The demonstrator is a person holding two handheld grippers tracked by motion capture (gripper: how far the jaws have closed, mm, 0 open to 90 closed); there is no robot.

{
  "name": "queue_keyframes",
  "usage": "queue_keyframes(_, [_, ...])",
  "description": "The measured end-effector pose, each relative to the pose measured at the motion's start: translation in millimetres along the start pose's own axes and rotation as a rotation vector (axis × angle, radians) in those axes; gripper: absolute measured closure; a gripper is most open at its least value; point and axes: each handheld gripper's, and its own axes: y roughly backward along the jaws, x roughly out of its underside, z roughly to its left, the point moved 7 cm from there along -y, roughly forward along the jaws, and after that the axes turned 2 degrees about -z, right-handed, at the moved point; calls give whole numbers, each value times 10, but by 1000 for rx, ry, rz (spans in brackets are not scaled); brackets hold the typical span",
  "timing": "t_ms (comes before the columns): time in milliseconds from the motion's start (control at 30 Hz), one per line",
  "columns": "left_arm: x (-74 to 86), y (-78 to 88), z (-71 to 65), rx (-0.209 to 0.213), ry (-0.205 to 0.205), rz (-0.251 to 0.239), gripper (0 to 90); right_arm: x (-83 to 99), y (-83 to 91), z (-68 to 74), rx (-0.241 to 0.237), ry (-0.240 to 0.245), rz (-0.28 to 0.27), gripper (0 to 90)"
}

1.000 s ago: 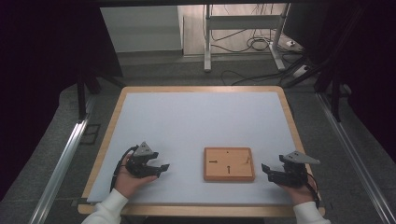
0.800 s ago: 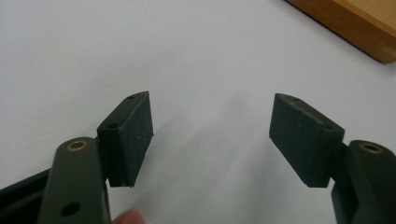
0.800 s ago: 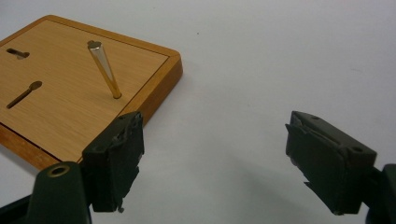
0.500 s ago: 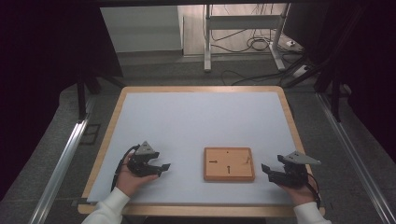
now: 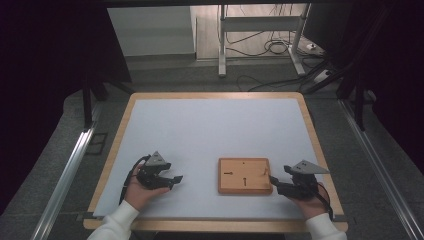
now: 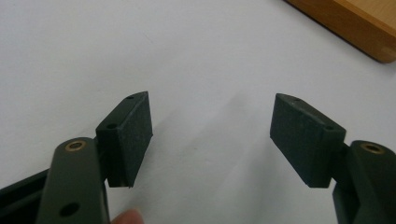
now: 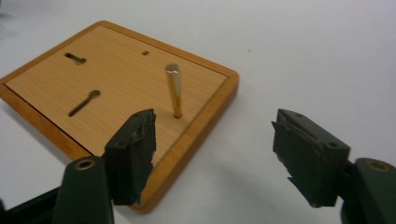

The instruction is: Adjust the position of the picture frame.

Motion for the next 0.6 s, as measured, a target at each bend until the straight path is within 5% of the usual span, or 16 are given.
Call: queue_keyframes(600, [15,-18,-3,2,-4,12,288,-90,-262,196,-39,-8,32,658])
